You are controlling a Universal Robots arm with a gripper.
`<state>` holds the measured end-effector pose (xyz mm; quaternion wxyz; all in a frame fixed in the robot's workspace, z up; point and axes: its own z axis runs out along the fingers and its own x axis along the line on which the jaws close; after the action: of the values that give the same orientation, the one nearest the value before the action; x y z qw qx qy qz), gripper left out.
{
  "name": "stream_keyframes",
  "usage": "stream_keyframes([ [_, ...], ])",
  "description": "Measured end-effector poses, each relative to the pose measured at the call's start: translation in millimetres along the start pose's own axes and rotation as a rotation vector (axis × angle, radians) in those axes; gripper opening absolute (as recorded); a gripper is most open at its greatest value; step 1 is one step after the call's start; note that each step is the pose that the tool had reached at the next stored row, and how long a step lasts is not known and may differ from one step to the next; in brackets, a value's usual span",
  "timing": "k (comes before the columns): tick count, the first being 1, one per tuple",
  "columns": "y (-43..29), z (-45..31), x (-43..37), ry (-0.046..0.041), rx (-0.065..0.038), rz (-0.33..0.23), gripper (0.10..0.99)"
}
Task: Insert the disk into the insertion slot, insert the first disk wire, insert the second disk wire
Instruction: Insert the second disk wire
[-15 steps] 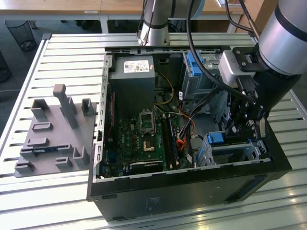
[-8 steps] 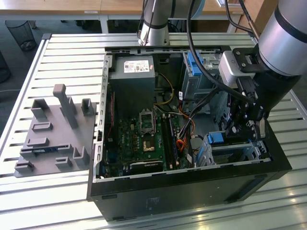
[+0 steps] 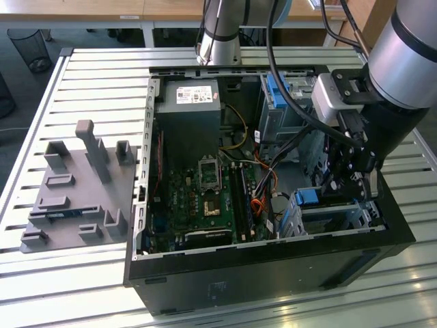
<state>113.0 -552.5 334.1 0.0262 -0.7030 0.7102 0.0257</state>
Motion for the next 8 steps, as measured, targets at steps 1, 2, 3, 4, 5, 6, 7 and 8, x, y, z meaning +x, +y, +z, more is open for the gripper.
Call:
stream_keyframes([
  [1,-0.2,0.1,0.0,0.0000,0.000,0.000,0.149],
  [2,-0.3,0.2,0.1,0.0001,0.000,0.000,0.149],
  [3,-0.4,0.5,0.1,0.0000,0.000,0.000,0.149],
  [4,-0.5,0.6,0.1,0.0001,0.000,0.000,0.149],
  [5,-0.5,0.8,0.1,0.0000,0.000,0.000,0.149],
  [6,-0.5,1.0,0.1,0.0001,0.000,0.000,0.149],
  [7,-0.5,1.2,0.1,0.0001,0.000,0.000,0.149],
  [8,-0.5,1.4,0.1,0.0001,0.000,0.000,0.149],
])
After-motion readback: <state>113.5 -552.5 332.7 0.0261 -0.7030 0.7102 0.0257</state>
